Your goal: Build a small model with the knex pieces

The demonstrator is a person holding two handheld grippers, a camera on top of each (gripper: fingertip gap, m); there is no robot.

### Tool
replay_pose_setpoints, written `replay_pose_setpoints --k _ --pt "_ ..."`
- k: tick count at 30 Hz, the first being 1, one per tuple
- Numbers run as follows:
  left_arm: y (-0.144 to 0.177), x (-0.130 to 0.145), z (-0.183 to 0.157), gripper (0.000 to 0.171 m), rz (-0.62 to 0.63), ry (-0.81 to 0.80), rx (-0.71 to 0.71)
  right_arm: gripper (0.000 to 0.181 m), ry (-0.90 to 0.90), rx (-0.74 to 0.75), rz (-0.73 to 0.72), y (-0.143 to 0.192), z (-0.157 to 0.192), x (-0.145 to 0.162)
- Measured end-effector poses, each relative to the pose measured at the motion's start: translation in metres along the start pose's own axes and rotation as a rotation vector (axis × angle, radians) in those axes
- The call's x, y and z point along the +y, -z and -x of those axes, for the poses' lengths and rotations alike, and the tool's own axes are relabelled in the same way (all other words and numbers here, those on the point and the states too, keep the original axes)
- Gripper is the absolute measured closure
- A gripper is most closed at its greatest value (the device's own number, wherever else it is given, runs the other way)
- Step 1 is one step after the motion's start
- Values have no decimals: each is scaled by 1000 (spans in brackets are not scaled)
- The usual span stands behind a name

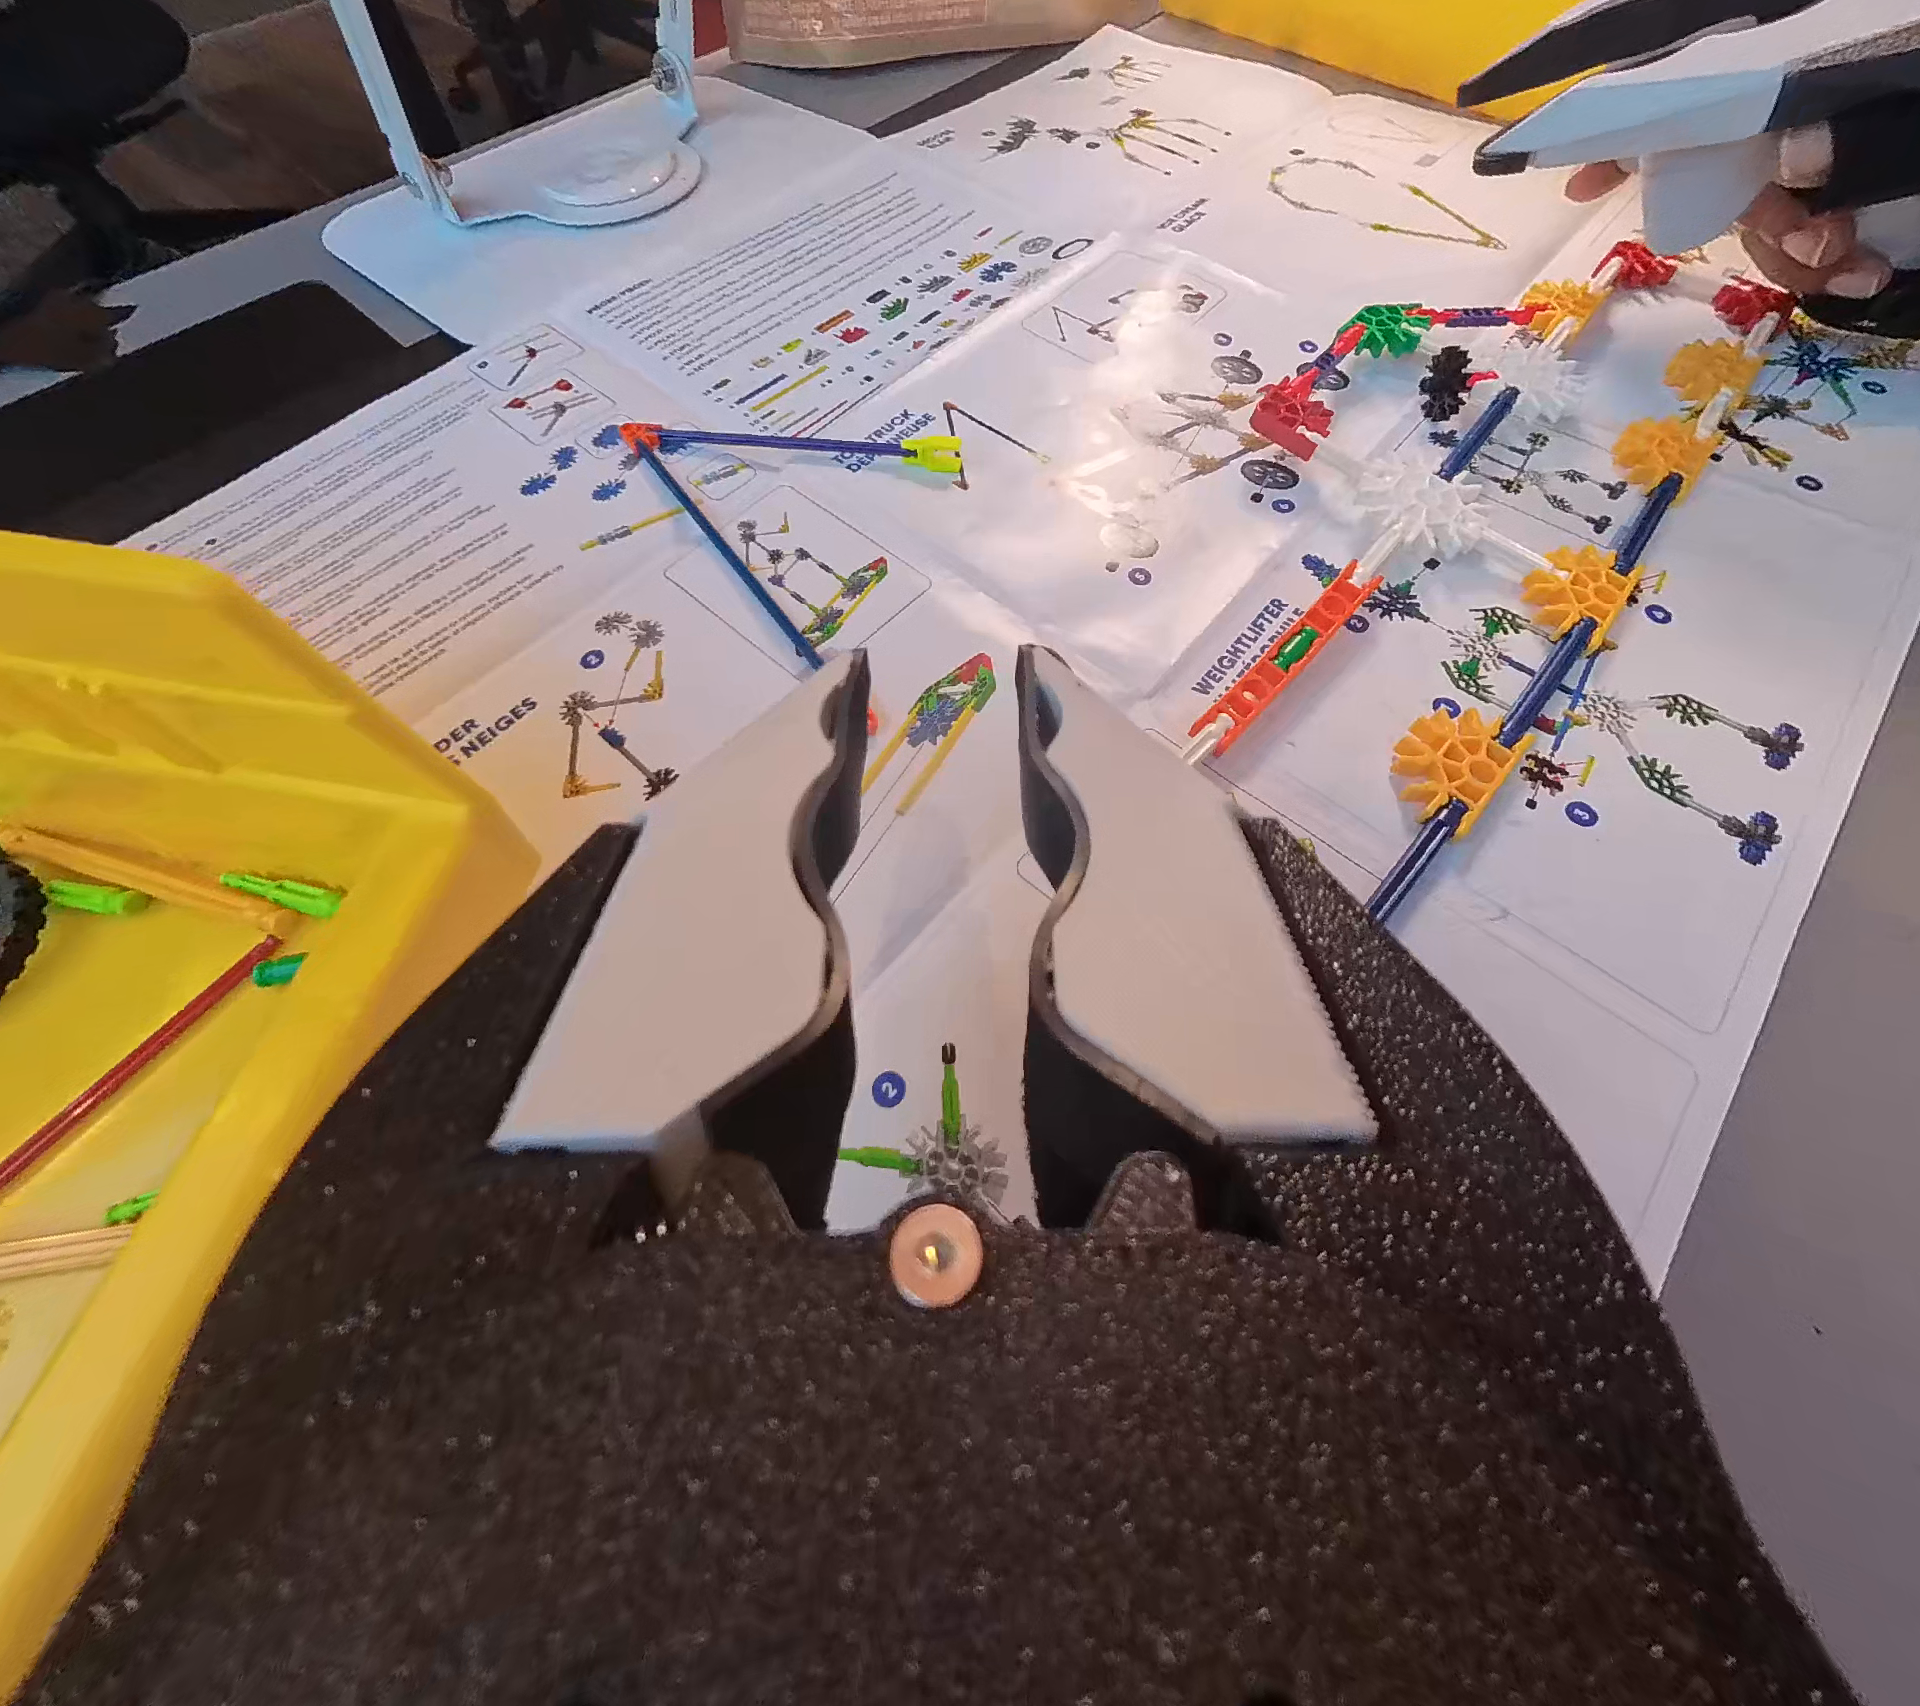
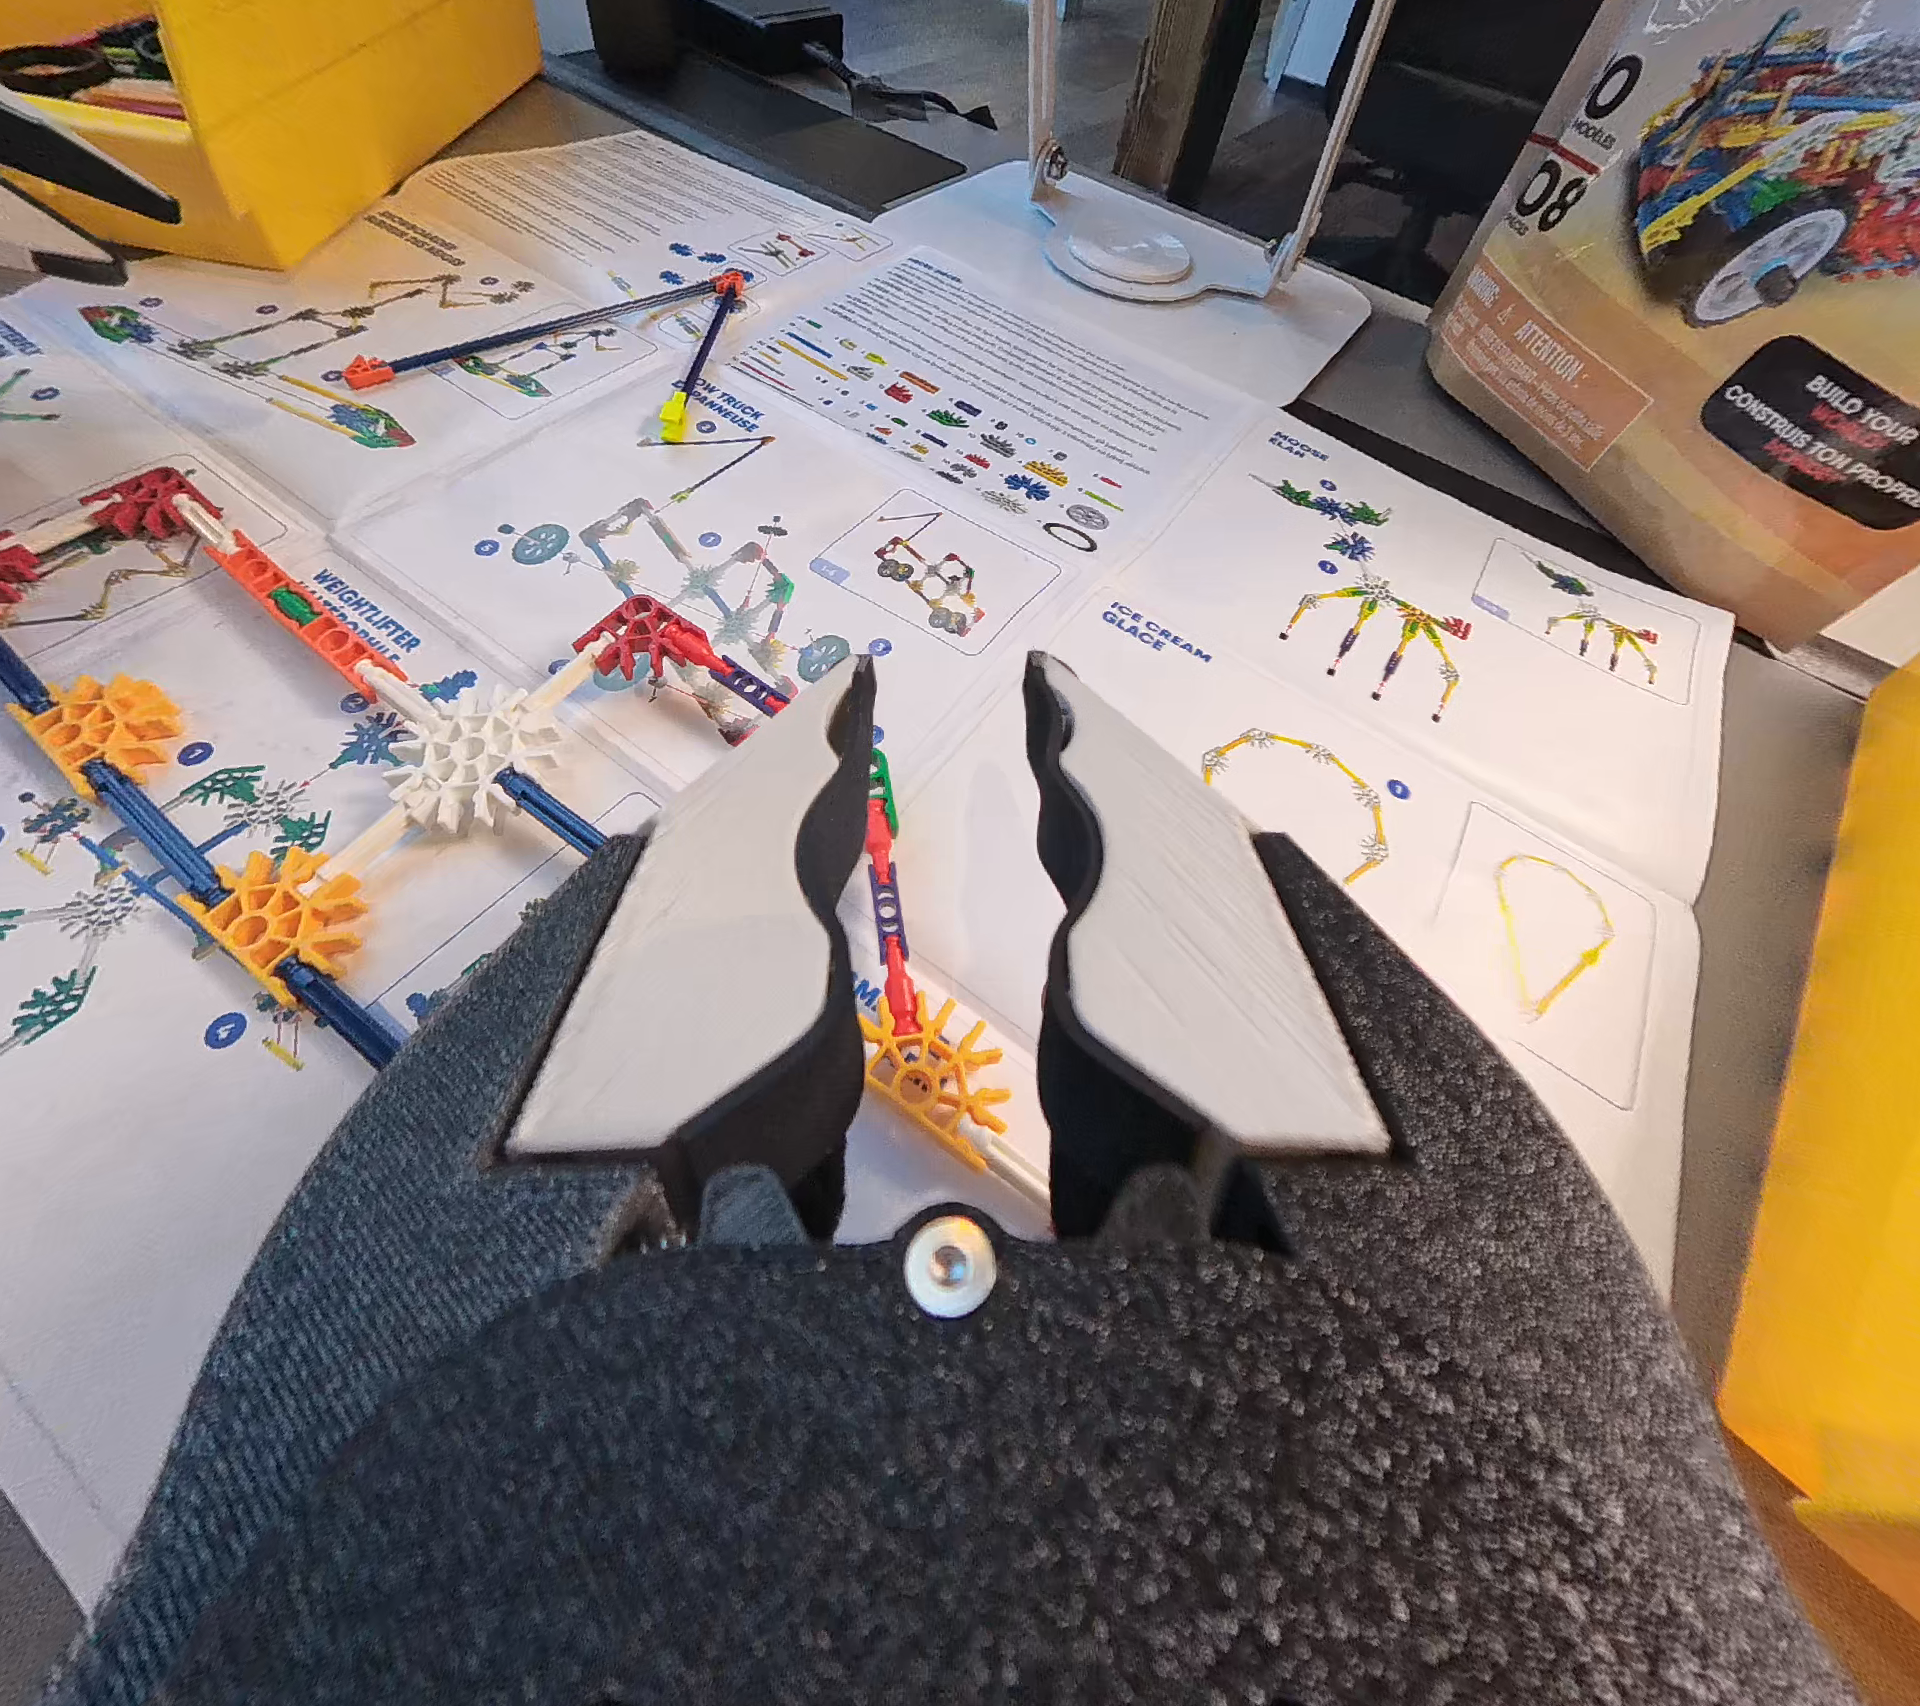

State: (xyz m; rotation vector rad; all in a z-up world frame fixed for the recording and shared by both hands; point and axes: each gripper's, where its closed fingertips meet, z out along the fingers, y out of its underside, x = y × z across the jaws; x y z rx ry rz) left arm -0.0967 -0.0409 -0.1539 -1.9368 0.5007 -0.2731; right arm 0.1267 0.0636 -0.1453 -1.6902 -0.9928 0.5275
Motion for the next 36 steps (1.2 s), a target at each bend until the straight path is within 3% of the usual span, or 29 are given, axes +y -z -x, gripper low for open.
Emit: replay_pose_setpoints --k 8,10,12,17,24,31,36 --pt "-1 3 -12 146 21 -36 50 154 83 -1 73 -9 12 9" --pt "-2 12 -23 147 73 -55 119 154 117 -12 176 -11 15 24" --pt "-4 23 -36 147 140 -92 178 141 153 -22 296 -11 17 43" --pt "-4 51 -56 144 296 -152 280 143 98 -115 366 3 26 46" --pt "5 55 -64 160 301 -195 360 168 64 -258 422 17 48 54" --pt "26 64 -67 169 320 -259 451 165 57 -441 451 35 77 59" --pt "25 60 -62 155 292 -228 433 162 32 -427 378 33 71 46"
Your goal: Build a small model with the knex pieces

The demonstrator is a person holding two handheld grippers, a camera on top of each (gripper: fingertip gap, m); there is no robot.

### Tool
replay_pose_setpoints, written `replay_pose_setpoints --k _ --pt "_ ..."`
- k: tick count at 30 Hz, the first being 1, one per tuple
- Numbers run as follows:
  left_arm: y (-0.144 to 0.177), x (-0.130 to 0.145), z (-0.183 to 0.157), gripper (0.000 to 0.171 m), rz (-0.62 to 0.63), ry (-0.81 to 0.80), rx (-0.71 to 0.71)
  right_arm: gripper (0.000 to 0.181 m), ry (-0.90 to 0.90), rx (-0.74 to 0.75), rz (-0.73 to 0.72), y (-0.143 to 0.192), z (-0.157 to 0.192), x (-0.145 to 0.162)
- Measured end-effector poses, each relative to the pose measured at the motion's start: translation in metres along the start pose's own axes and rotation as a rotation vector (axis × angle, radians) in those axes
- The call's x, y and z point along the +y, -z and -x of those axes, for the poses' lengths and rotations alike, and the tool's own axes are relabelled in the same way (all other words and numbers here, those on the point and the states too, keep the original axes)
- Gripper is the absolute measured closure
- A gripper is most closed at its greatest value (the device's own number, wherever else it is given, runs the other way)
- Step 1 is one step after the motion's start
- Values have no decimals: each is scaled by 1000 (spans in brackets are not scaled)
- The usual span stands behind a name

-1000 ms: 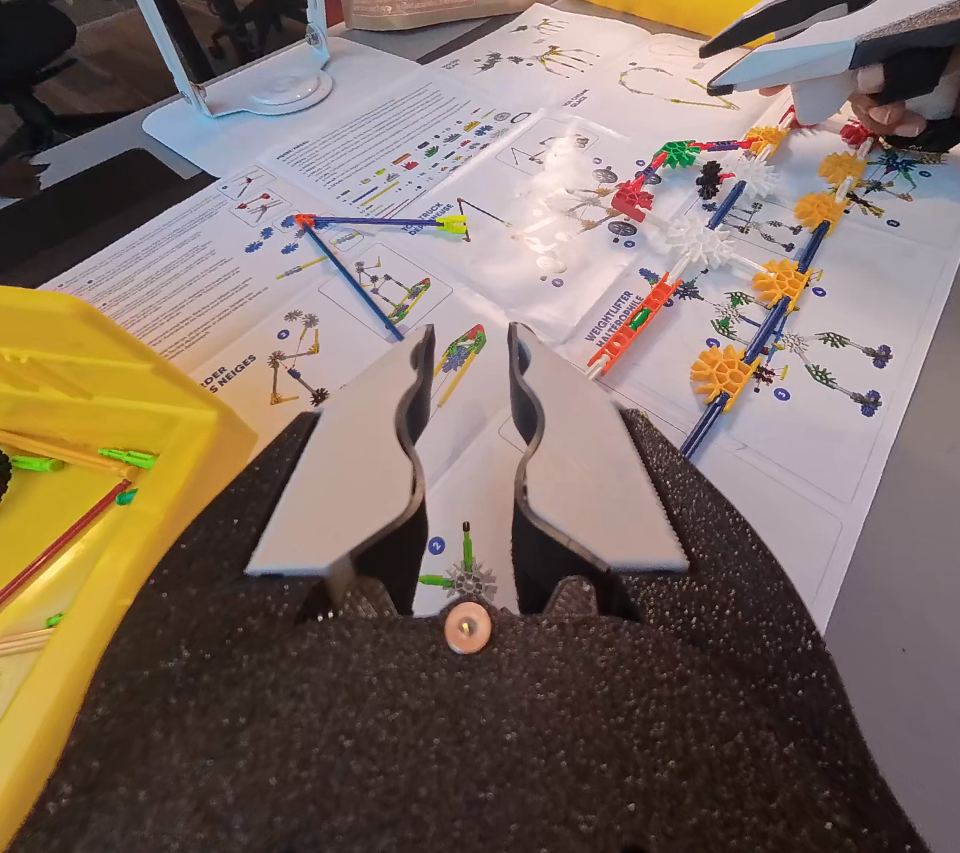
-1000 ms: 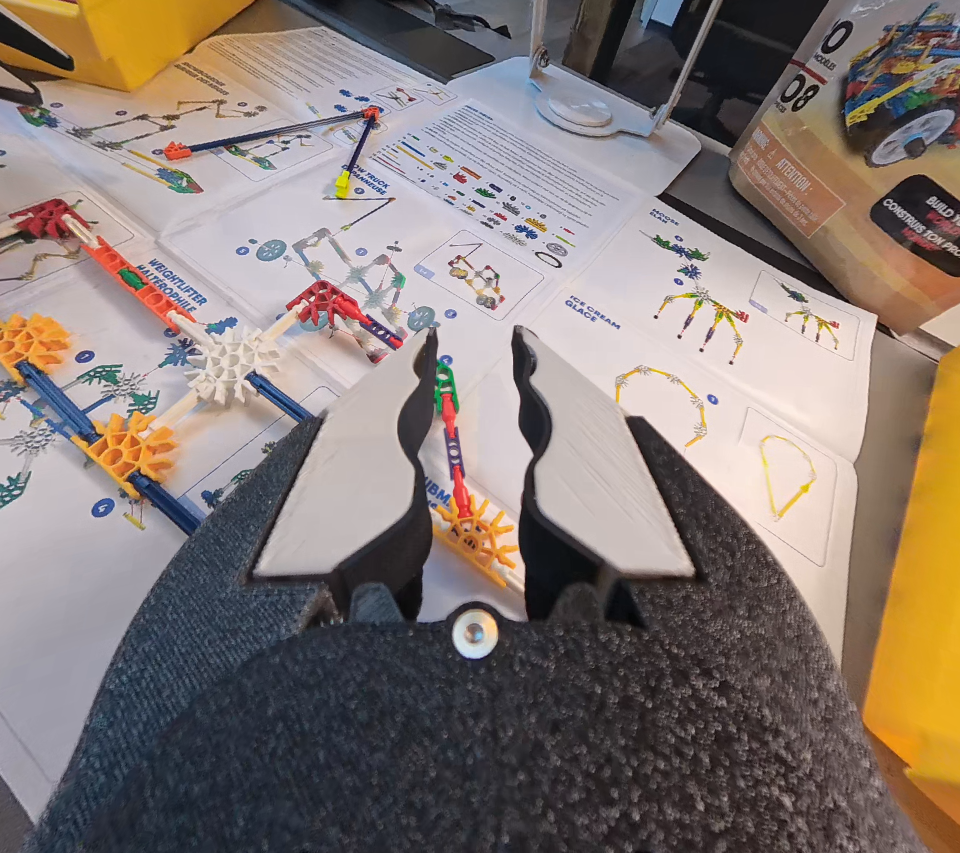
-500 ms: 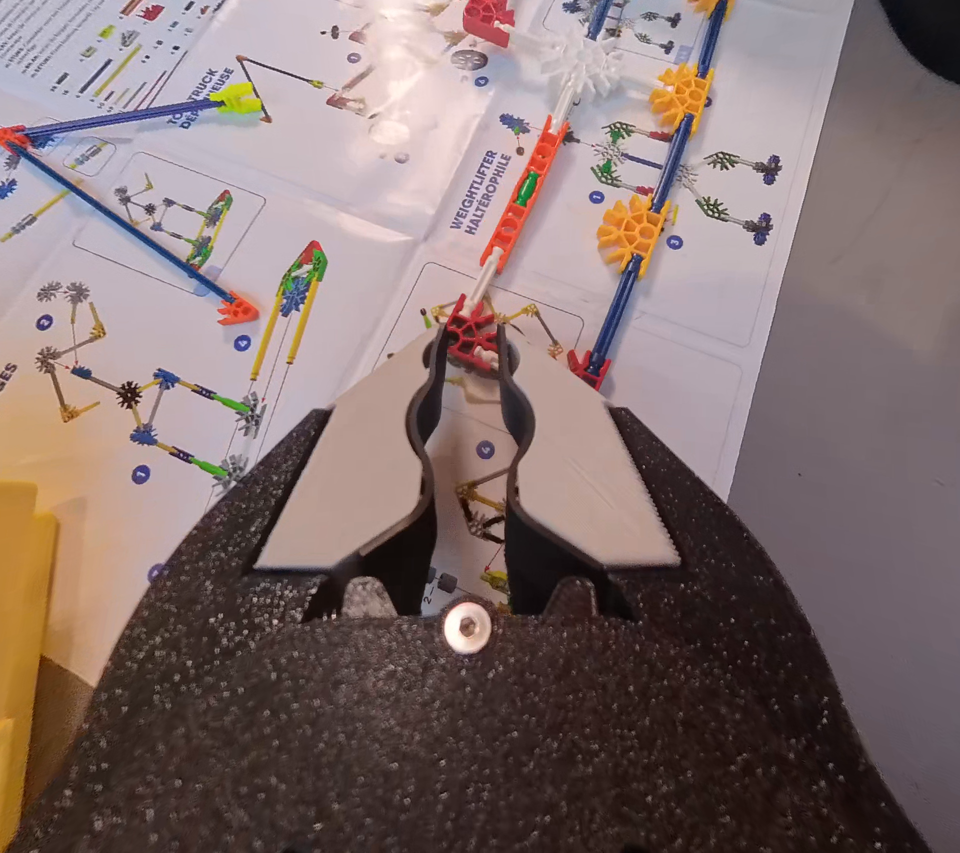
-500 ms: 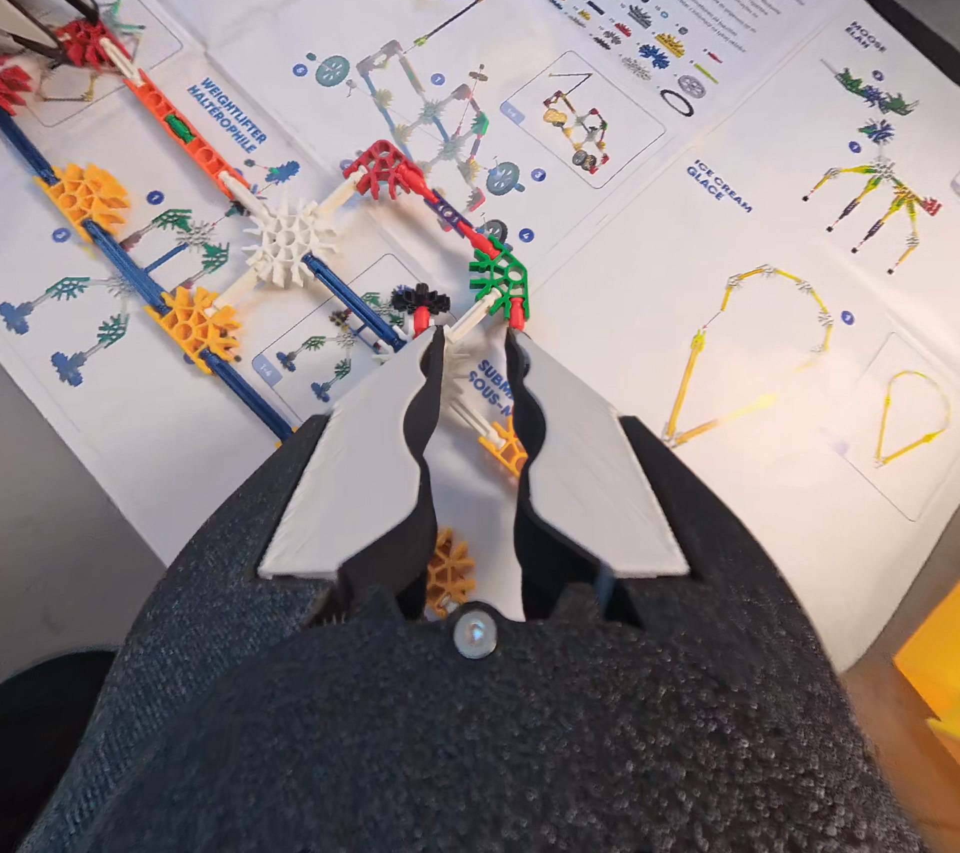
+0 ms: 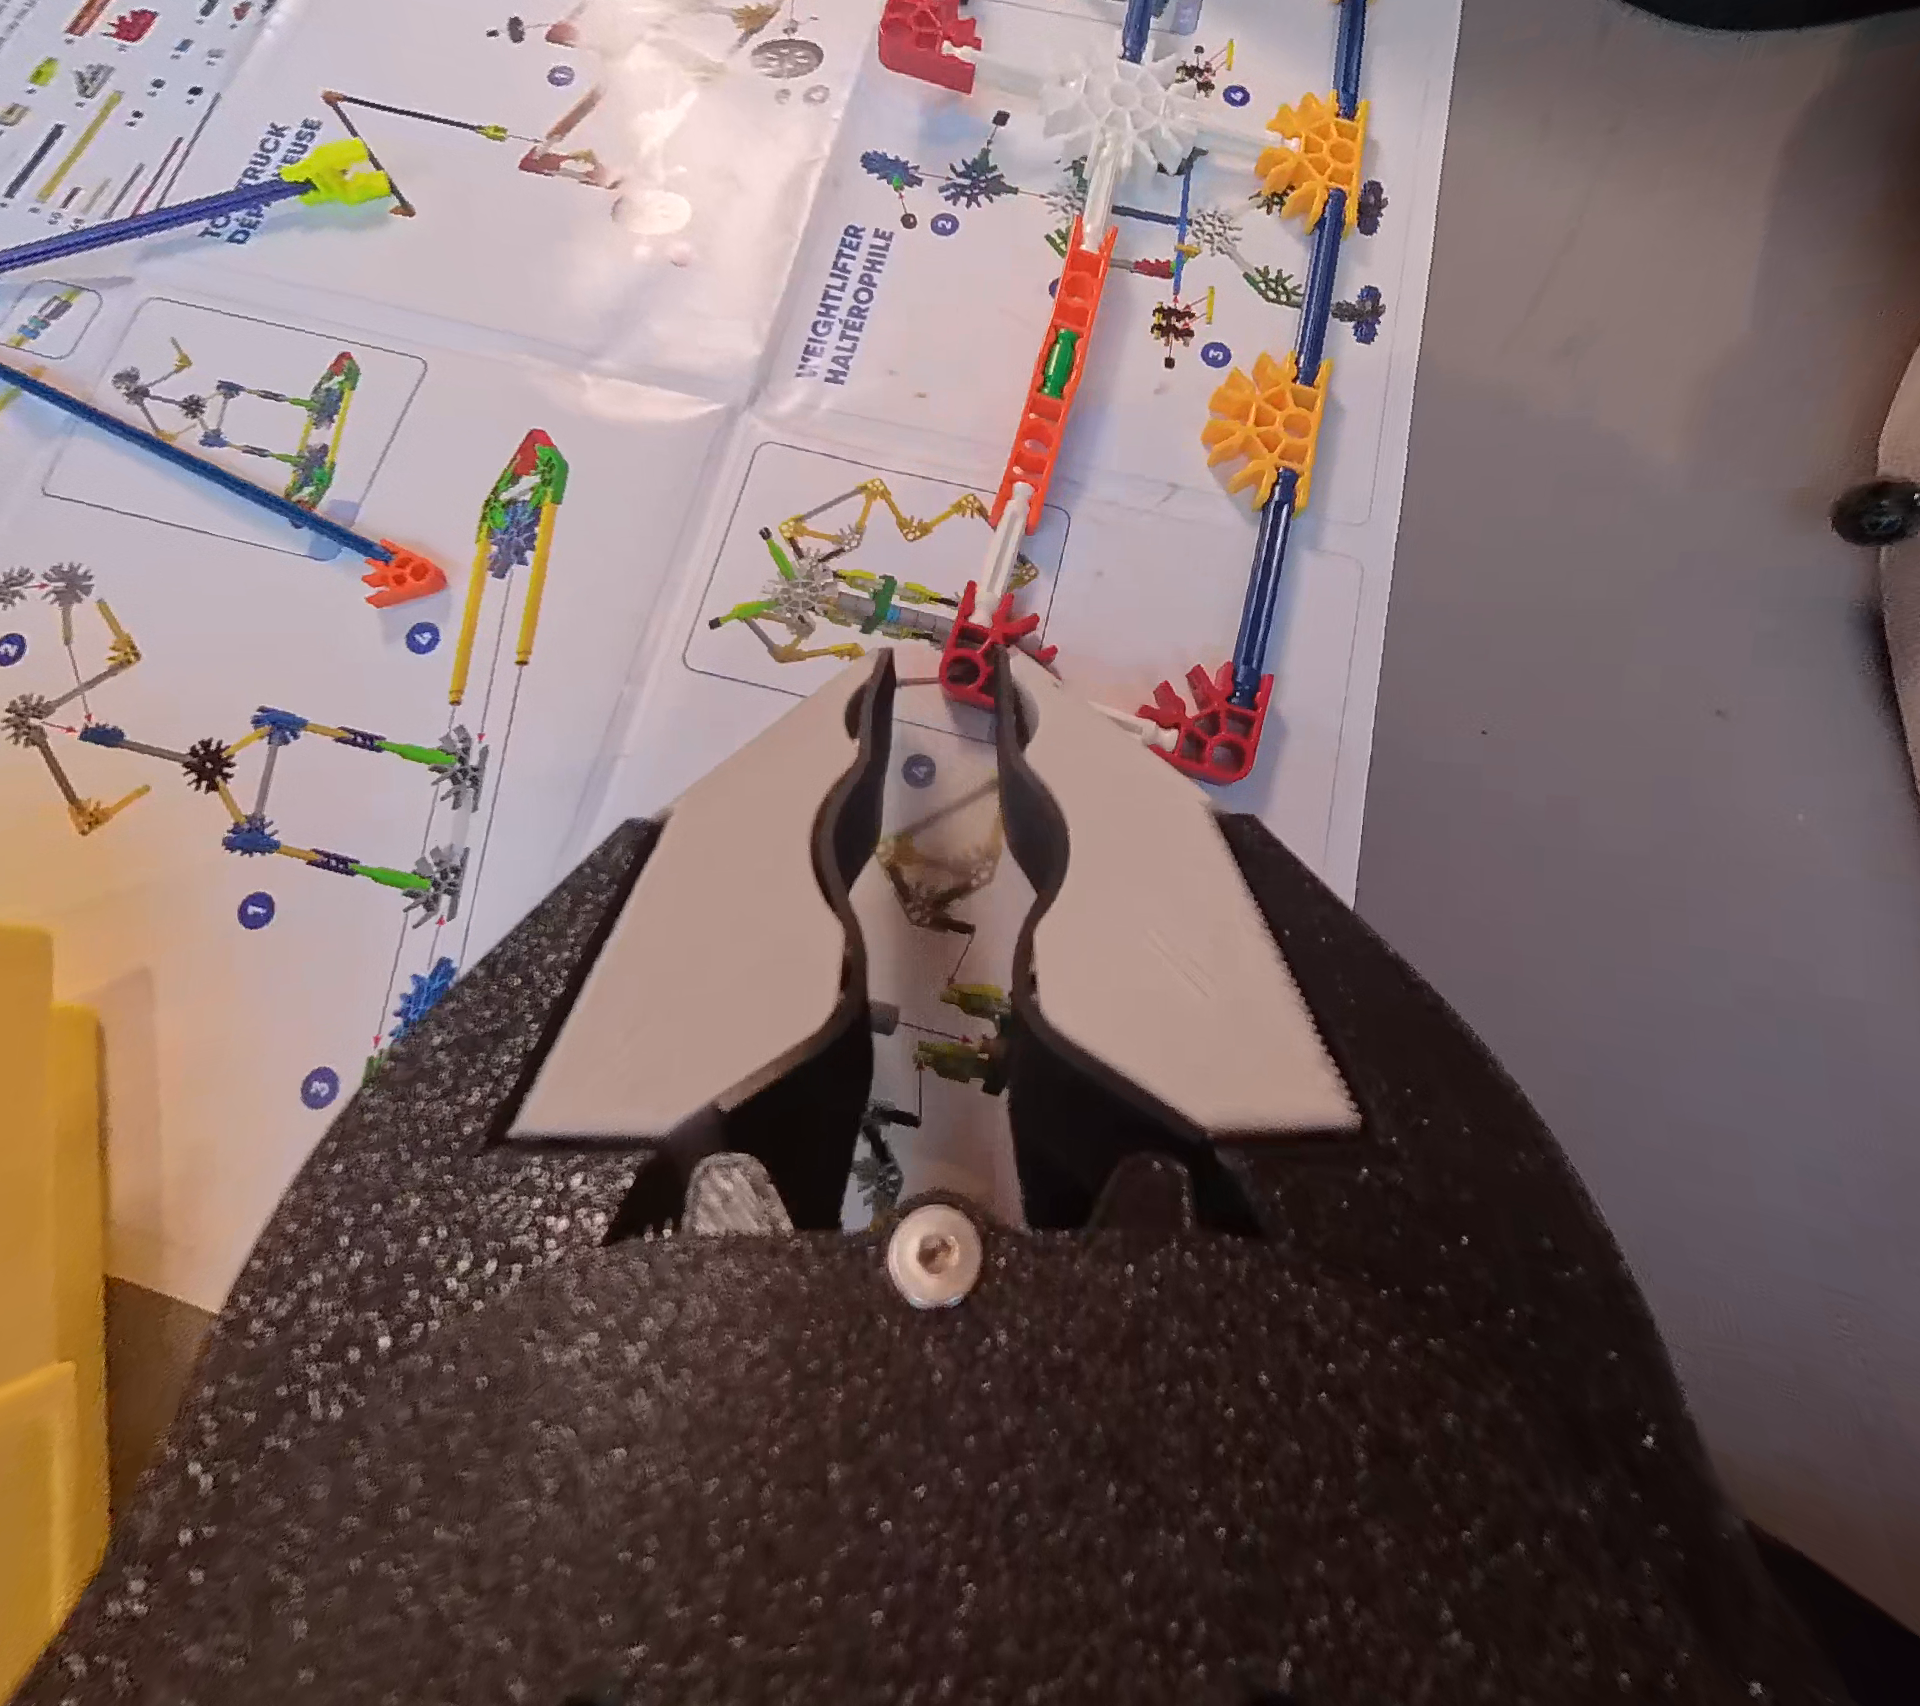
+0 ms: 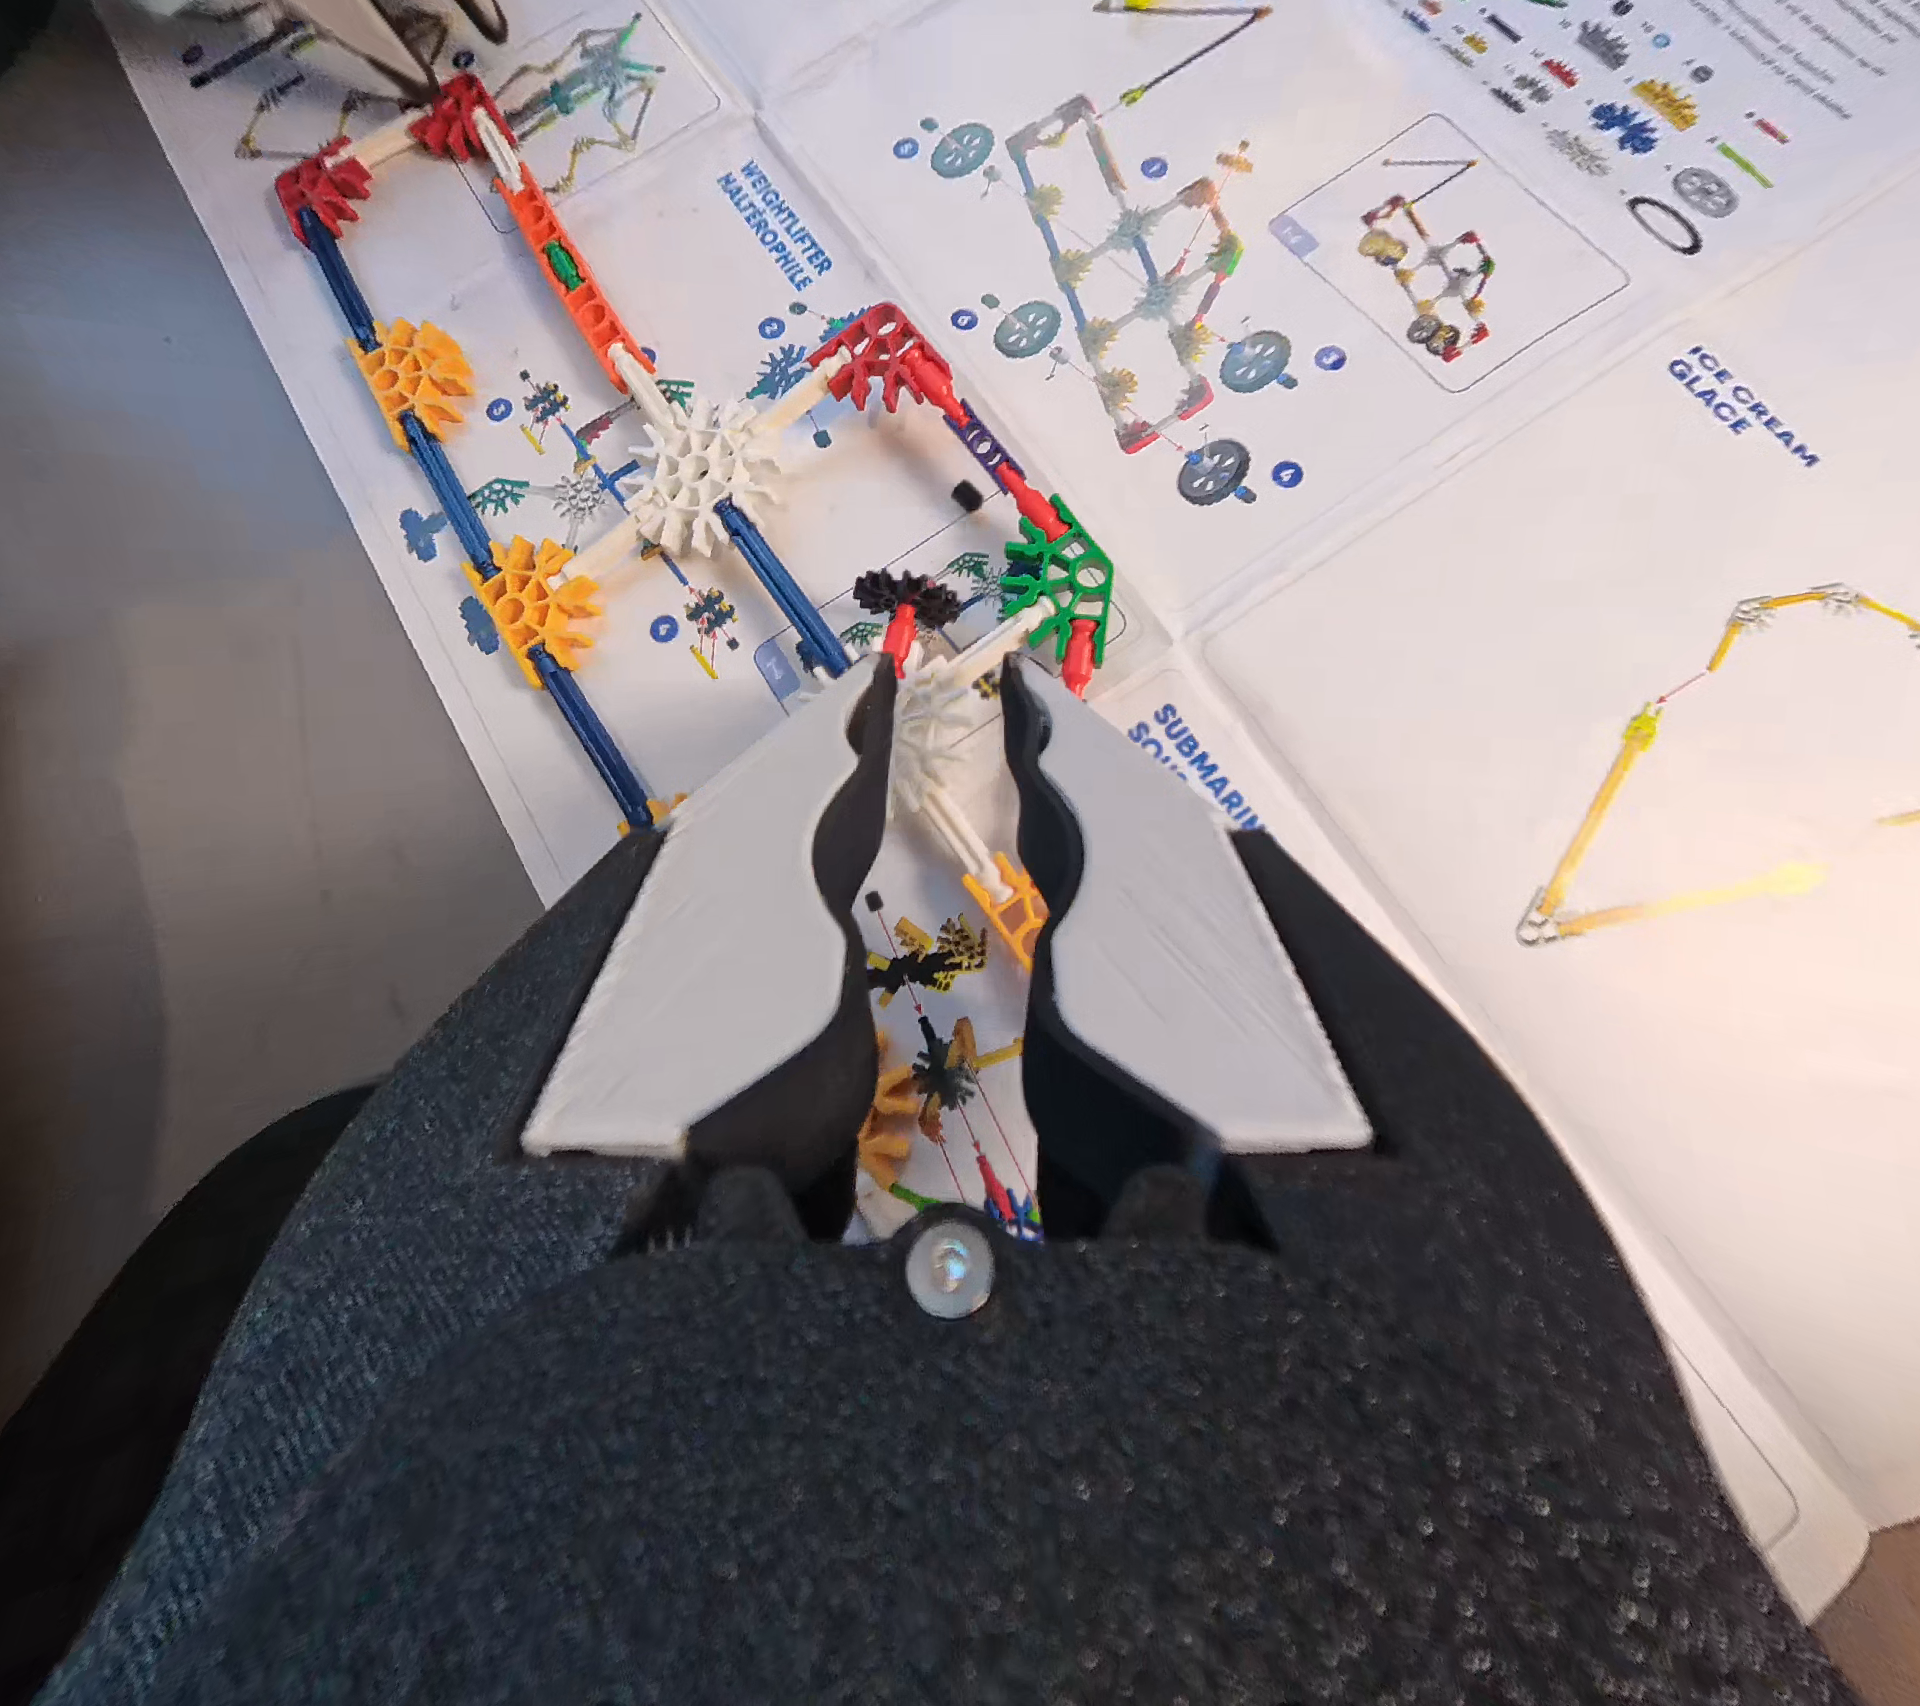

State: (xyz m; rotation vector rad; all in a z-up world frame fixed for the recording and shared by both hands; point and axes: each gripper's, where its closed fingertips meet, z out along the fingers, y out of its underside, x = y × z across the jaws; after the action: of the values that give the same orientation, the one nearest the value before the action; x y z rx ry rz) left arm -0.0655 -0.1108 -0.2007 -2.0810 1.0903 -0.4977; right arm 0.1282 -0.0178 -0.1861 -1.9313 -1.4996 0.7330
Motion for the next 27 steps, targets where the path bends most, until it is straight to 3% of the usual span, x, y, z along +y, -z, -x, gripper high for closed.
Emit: replay_pose_setpoints --k 7,19,27 --pt "1 -7 6 155 -51 26 -19 159 -41 59 -138 7 -16 -20" --pt "-4 -1 2 154 -17 15 0 160 -46 122 -167 5 -29 -21" --pt "-5 0 2 156 -6 10 -5 160 17 69 -142 -3 -14 -21"
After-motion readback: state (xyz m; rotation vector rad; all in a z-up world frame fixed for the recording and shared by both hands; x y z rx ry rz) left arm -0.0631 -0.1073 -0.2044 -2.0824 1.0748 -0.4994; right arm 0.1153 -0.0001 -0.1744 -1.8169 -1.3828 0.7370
